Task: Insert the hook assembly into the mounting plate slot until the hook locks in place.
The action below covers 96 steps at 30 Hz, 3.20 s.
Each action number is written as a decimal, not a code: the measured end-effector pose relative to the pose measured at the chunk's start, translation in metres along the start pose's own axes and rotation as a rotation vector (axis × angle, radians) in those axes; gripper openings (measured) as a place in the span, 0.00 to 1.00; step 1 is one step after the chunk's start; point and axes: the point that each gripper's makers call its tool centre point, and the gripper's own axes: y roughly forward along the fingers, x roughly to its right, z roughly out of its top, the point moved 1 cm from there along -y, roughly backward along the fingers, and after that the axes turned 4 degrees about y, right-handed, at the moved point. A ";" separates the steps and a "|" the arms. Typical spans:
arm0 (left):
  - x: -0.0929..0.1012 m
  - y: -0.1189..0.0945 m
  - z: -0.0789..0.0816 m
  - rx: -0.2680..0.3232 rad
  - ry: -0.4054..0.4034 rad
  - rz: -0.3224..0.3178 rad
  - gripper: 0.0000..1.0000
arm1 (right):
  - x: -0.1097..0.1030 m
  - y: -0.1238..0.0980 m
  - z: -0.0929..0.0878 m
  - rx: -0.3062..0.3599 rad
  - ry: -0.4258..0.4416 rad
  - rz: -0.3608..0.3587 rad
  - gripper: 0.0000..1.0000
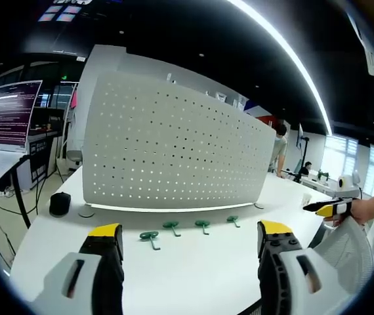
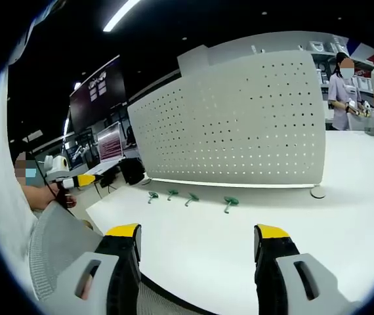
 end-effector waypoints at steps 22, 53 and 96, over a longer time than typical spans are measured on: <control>0.002 0.003 0.000 -0.008 -0.001 -0.022 0.84 | 0.001 0.004 0.002 0.008 0.006 -0.007 0.68; -0.006 0.035 0.000 -0.246 0.216 -0.276 0.78 | -0.001 0.014 0.007 -0.002 0.001 0.006 0.66; -0.042 0.085 -0.044 -0.610 0.461 -0.473 0.75 | -0.002 0.022 -0.001 -0.036 0.016 0.028 0.66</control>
